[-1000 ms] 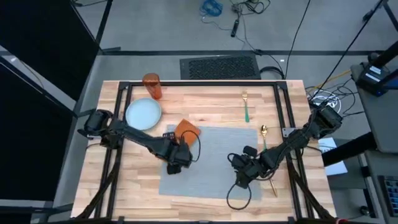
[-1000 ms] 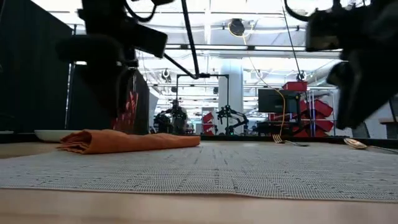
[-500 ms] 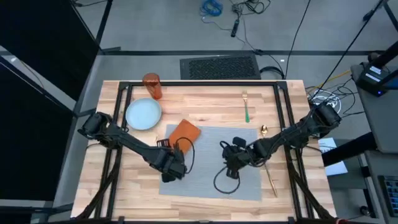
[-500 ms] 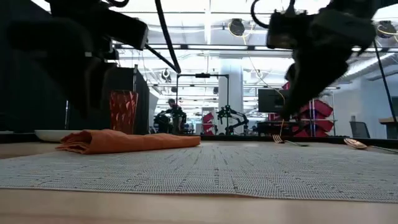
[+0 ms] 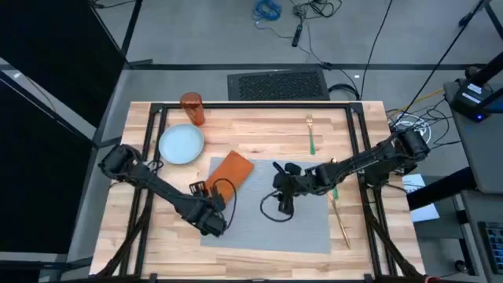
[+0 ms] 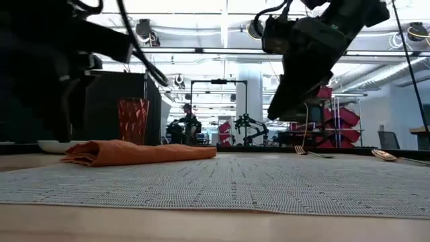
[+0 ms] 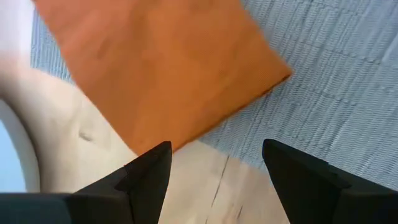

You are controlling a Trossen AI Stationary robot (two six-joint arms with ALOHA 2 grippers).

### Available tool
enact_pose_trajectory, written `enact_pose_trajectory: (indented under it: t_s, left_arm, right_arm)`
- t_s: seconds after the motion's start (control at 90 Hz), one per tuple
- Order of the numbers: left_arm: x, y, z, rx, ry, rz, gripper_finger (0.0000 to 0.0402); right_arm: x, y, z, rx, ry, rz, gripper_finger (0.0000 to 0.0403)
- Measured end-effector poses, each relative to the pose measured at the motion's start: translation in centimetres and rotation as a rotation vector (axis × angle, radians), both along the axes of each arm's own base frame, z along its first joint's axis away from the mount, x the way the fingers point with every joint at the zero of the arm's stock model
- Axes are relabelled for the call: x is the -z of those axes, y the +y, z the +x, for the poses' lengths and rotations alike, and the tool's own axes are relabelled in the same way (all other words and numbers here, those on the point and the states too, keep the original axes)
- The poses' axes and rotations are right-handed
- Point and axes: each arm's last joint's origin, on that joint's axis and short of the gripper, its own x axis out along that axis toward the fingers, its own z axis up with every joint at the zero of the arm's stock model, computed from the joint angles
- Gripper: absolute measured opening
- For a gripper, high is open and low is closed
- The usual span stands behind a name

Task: Set table place
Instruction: Adjust the placemat

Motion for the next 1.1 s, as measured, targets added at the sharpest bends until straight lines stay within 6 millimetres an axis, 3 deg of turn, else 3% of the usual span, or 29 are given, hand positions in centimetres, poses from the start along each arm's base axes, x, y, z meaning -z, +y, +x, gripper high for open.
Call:
enact_pose_trajectory:
  t_s: [0.144, 0.411, 0.867, 1.1]
  left_arm:
    - [-0.1, -0.3, -0.3, -0.003, -0.056, 0.08, 0.0242]
    - [0.0, -0.5, -0.3, 0.02, -0.039, 0.058, 0.0242]
    - [-0.1, -2.4, -1.5, 0.122, -0.067, 0.104, 0.0242]
    - [2.6, -1.6, -2.6, 0.097, -0.063, 0.1, 0.0242]
  right_arm:
    - [-0.1, -0.4, 0.3, -0.014, -0.021, 0.004, 0.0159]
    - [-0.2, -0.7, 0.4, -0.038, -0.024, 0.004, 0.0159]
    - [-0.4, -1.1, 0.7, -0.063, -0.055, -0.026, 0.0159]
    - [-0.5, -1.1, 0.9, -0.074, -0.076, -0.032, 0.0159]
